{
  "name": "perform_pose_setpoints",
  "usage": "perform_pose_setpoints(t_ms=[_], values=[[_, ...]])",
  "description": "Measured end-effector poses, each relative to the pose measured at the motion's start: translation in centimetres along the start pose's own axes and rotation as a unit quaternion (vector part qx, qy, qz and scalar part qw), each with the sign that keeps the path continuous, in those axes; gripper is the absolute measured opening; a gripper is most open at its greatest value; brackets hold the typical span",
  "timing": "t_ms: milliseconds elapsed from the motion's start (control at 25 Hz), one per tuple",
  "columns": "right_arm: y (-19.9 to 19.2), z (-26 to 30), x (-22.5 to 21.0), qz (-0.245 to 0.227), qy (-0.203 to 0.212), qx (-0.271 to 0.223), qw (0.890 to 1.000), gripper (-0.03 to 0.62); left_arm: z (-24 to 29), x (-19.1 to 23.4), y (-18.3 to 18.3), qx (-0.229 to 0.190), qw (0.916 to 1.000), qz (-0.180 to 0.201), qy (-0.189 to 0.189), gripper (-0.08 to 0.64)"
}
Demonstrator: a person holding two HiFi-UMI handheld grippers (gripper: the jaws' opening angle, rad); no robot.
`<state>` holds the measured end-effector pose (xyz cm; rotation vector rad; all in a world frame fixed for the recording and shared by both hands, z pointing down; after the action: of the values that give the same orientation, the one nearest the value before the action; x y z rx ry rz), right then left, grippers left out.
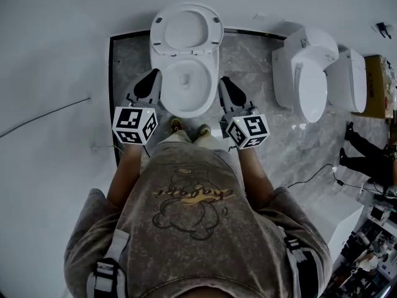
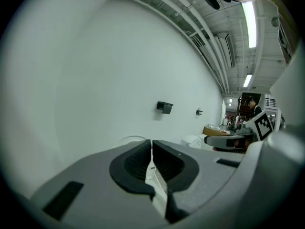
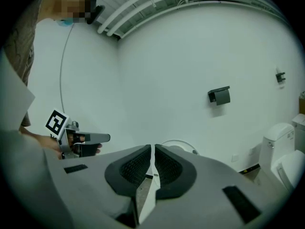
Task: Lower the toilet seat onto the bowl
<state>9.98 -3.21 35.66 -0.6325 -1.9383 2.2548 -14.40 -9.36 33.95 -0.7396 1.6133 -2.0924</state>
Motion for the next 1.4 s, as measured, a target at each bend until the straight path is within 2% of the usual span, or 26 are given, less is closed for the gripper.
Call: perform_pose_setpoints(t_ms=[80, 160, 280, 360, 720, 880, 1120, 1400], values=[[0.5, 0.7, -0.6, -0.001, 0.010, -0.003, 1.000, 0.032, 1.1, 0.0, 0.3, 0.003, 1.0000, 0.001, -0.003, 0.022], [0.7, 1.6, -1.5, -0.005, 0.023, 0.000, 1.000, 0.045, 2.3, 0.1, 0.6, 0.001, 1.0000, 0.000, -0.008, 0.088], [0.3, 3.6, -3.1, -0.007, 0.038, 0.022, 0.999, 0.207, 4.3, 0.3, 0.8, -0.001, 0.9997, -0.002, -0.026, 0.166], [-0.1, 5.3, -4.2, -0.014, 0.047, 0.031, 0.998, 0.253, 6.0, 0.9, 0.8, 0.005, 0.9994, 0.010, -0.034, 0.193], [-0.9, 15.9, -9.4, -0.084, 0.096, 0.071, 0.989, 0.258, 15.9, 5.4, 0.5, 0.036, 0.9931, 0.098, -0.054, 0.198], [-1.6, 21.4, -11.7, -0.122, 0.119, 0.092, 0.981, 0.258, 20.8, 7.5, -1.2, 0.062, 0.9908, 0.104, -0.062, 0.198], [-3.9, 28.6, -15.1, -0.155, 0.132, 0.128, 0.971, 0.258, 28.0, 10.9, -4.0, 0.101, 0.9804, 0.158, -0.061, 0.198], [-7.2, 32.9, -16.8, -0.185, 0.135, 0.167, 0.959, 0.258, 32.2, 14.5, -6.4, 0.133, 0.9748, 0.173, -0.043, 0.207]])
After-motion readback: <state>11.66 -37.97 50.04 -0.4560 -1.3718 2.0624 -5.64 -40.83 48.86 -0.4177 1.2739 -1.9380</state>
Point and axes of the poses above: the fingertips, and each gripper's own axes: z forward along the fingers, x to its left, y out of its top, the point moved 7 cm from there along -z, backward along the fingers, and after that the axes turned 5 degrees about -x, right-handed, at the moved point
